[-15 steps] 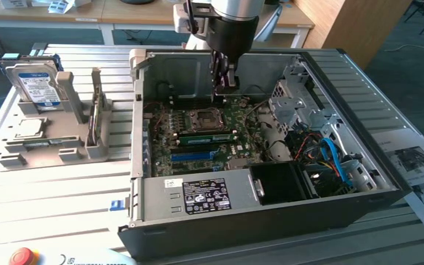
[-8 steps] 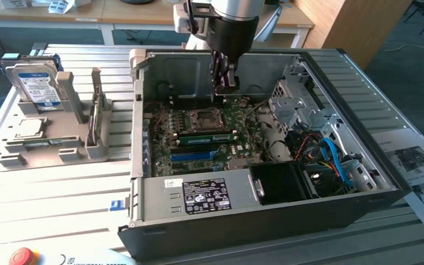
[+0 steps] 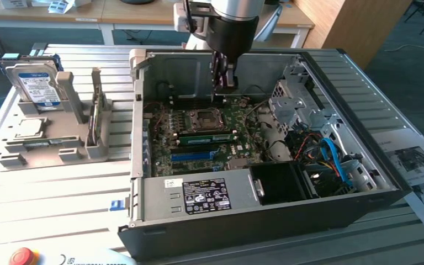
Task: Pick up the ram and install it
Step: 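Press down the ram until it locks into place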
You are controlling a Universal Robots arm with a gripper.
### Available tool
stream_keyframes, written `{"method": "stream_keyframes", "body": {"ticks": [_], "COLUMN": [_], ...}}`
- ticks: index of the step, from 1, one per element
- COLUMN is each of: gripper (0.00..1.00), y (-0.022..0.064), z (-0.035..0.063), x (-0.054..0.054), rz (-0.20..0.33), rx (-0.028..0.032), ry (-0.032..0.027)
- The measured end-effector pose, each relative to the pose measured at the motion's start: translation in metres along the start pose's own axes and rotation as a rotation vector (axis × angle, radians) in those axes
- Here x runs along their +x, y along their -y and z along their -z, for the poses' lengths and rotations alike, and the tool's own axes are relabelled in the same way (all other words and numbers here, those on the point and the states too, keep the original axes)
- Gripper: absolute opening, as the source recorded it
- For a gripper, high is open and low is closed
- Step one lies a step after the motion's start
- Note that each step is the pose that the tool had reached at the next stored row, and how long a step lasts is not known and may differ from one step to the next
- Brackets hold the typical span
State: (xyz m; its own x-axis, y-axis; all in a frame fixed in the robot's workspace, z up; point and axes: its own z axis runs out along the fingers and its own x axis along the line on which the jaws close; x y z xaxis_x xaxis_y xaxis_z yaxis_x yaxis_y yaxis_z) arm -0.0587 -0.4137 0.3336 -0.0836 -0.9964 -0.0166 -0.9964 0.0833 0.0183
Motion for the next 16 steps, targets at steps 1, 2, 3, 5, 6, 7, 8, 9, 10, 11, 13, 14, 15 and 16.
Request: {"method": "stream_keyframes", "body": {"ticks": [1, 2, 3, 5, 6, 7, 8, 9, 10, 11, 13, 14, 15, 16], "gripper": [0.11, 0.11, 0.11, 0.11, 0.11, 0.11, 0.11, 0.11, 0.11, 0.11, 0.11, 0.11, 0.11, 0.11], "y": [0.0000, 0.0000, 0.0000, 0.0000, 0.0000, 0.0000, 0.0000, 0.0000, 0.0000, 0.0000, 0.0000, 0.0000, 0.0000, 0.0000], "z": [0.0000, 0.0000, 0.0000, -0.0001, -0.0001, -0.0001, 0.0000, -0.0001, -0.0001, -0.0001, -0.0001, -0.0001, -0.0001, -0.0001], "x": [0.0000, 0.0000, 0.0000, 0.0000, 0.0000, 0.0000, 0.0000, 0.0000, 0.0000, 0.0000, 0.0000, 0.0000, 0.0000, 0.0000], "rz": [-0.018, -0.036, -0.054, -0.091, -0.109, -0.127, -0.145, -0.163, -0.180, -0.200, -0.236, -0.254, -0.272, -0.289], "rx": [0.0003, 0.0006, 0.0009, 0.0015, 0.0018, 0.0021, 0.0024, 0.0027, 0.0030, 0.0033, 0.0039, 0.0042, 0.0045, 0.0048], "ry": [0.0003, 0.0007, 0.0009, 0.0017, 0.0020, 0.0023, 0.0026, 0.0030, 0.0033, 0.0037, 0.0043, 0.0047, 0.0050, 0.0053]}}
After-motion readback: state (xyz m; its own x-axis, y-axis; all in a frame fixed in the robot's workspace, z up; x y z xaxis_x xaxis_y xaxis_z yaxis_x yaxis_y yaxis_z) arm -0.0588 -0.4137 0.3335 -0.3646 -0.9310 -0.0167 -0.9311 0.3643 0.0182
